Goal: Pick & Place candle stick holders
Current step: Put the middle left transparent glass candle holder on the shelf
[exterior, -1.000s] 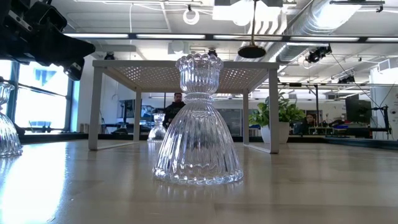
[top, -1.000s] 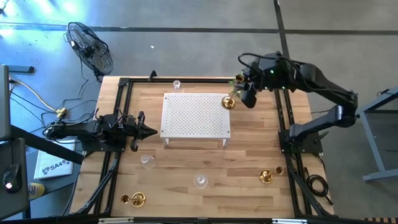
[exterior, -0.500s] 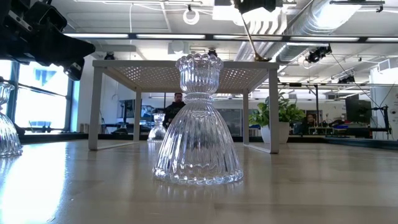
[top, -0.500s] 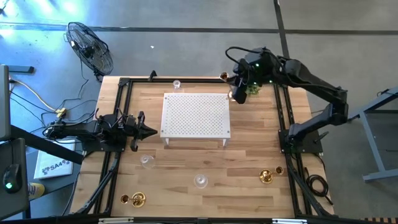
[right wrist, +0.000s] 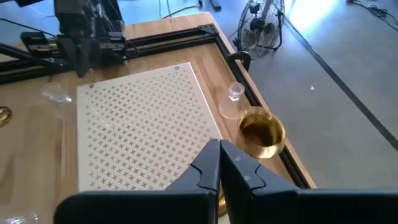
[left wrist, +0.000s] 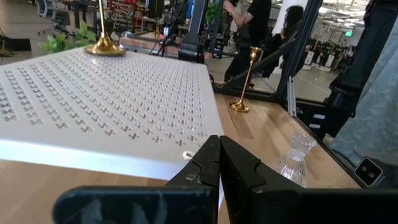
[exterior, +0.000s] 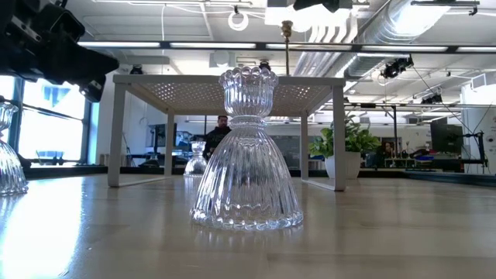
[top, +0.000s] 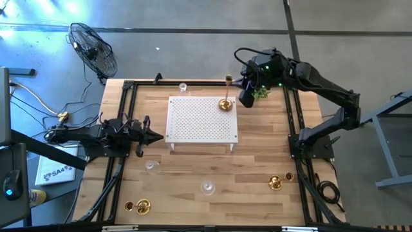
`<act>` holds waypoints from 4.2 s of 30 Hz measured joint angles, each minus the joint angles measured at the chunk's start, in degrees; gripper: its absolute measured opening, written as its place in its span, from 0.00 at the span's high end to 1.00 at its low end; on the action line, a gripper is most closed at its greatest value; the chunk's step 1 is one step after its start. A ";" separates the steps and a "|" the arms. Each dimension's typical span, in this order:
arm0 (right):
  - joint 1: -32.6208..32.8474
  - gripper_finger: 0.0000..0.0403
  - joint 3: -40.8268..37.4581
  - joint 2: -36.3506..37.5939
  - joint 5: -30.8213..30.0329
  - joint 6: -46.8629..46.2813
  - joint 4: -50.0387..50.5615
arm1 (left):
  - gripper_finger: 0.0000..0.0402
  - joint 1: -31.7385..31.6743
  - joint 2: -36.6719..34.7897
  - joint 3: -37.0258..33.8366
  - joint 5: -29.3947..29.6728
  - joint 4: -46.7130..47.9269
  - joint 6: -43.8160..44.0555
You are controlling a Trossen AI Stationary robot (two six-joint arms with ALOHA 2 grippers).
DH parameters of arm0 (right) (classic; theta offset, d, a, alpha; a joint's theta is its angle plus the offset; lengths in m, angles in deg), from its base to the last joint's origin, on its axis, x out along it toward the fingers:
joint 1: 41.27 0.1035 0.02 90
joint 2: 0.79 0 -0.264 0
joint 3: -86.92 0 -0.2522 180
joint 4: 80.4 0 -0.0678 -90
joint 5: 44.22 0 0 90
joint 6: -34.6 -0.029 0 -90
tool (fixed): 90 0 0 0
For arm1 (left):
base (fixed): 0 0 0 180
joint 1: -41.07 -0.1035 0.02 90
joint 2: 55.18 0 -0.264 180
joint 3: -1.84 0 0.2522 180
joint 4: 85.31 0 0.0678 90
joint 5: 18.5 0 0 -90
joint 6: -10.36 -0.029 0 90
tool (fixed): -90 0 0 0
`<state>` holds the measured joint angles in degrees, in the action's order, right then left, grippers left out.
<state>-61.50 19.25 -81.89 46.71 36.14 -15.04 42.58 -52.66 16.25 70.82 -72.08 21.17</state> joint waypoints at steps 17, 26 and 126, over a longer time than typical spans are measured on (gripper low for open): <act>0.00 1.00 -0.02 4.25 -2.22 -0.65 3.95 | 1.00 -0.01 5.64 0.04 -0.56 -0.15 0.17; 0.08 1.00 0.00 12.68 -4.62 -5.20 14.82 | 1.00 0.01 5.60 1.24 -5.02 1.22 0.02; 37.55 1.00 -26.01 20.79 -14.10 -27.02 21.89 | 0.28 -0.01 5.48 1.33 -16.56 -5.65 12.39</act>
<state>-23.95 -6.76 -61.11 32.61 9.13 6.85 42.57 -47.18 17.58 54.26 -77.73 33.56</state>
